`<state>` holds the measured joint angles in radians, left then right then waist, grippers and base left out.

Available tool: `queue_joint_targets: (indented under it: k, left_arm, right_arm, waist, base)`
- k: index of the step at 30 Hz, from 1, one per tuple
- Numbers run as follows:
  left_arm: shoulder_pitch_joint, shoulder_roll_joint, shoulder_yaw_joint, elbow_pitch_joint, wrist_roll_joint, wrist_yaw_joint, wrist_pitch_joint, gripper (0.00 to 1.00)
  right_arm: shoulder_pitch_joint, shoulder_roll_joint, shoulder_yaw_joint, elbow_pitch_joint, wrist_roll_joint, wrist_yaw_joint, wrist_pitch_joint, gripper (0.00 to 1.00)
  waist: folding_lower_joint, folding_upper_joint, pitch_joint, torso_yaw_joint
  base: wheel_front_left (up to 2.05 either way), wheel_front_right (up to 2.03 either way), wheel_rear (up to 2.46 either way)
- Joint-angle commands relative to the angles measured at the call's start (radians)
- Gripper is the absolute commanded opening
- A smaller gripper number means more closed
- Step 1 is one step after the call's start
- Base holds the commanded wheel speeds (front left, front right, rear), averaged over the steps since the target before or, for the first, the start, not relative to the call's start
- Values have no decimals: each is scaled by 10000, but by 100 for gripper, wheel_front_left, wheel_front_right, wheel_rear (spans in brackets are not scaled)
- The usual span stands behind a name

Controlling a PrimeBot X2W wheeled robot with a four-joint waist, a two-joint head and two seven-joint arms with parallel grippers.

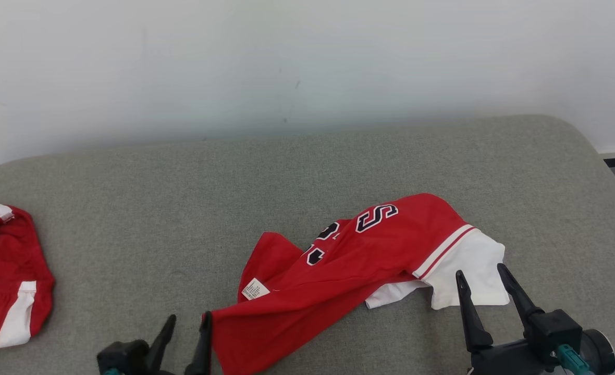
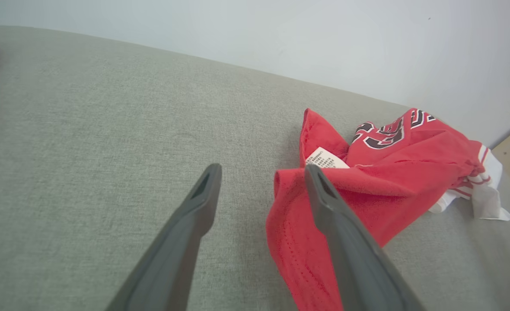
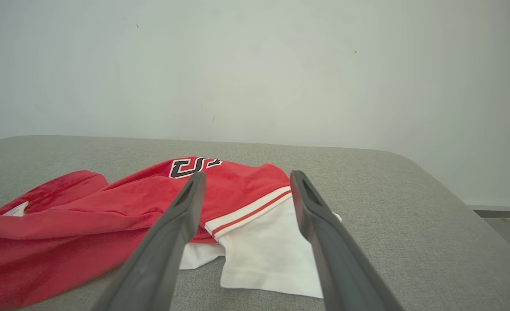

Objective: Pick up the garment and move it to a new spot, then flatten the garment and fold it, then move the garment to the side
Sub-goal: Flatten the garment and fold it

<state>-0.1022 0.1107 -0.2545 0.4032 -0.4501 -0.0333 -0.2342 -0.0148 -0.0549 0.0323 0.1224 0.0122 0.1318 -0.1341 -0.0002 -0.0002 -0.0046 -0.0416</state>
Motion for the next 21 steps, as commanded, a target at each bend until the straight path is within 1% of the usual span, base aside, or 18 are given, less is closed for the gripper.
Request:
queue_joint_targets:
  k: [1,3,5,6,7,9,10,12,14,17,21]
  left_arm:
    - [145,287,233,-344,-150,193,237,100]
    - [64,469,457,-696,-272,366,560,100]
    - [-169,549,510,-1090,-417,528,1219,100]
    - [-169,549,510,-1090,-417,528,1219,100]
    - [-365,635,432,-1281,-342,596,1581,100]
    - [-785,724,269,-1338,-438,517,2392,100]
    - [-1007,811,187,-1169,-461,469,2783,100]
    - [-1475,750,-28,-689,-595,352,3567,100]
    - [-2017,702,-176,-179,-634,345,4160,100]
    - [-2527,597,-328,611,-748,283,4755,100]
    - [-3072,396,-372,1336,-924,193,5209,100]
  right_arm:
    - [163,17,-55,-3,85,-24,-63,100]
    - [193,26,-96,8,123,-22,-71,100]
    - [229,37,-94,14,151,-22,-90,100]
    - [229,37,-94,14,151,-22,-90,100]
    - [254,38,-84,30,175,-22,-87,100]
    - [253,45,-10,47,189,-22,-71,100]
    - [210,45,44,58,204,-22,-65,100]
    - [90,48,159,75,264,-22,-63,100]
    - [-36,46,287,88,330,-22,-77,100]
    - [-163,48,443,128,427,-22,-108,100]
    - [-289,46,394,169,497,-22,-191,100]
  waist:
    - [2,2,-51,6]
    - [2,2,-51,-4]
    - [2,2,-41,-3]
    - [2,2,-41,-3]
    - [2,2,-28,-10]
    - [2,2,32,-55]
    - [2,2,77,-102]
    - [2,2,162,-220]
    - [2,2,281,-379]
    - [2,2,456,-648]
    - [2,2,642,-911]
  base:
    - [0,0,0]
    - [0,0,0]
    - [0,0,0]
    - [0,0,0]
    - [0,0,0]
    - [0,0,0]
    - [0,0,0]
    - [0,0,0]
    - [0,0,0]
    - [0,0,0]
    - [0,0,0]
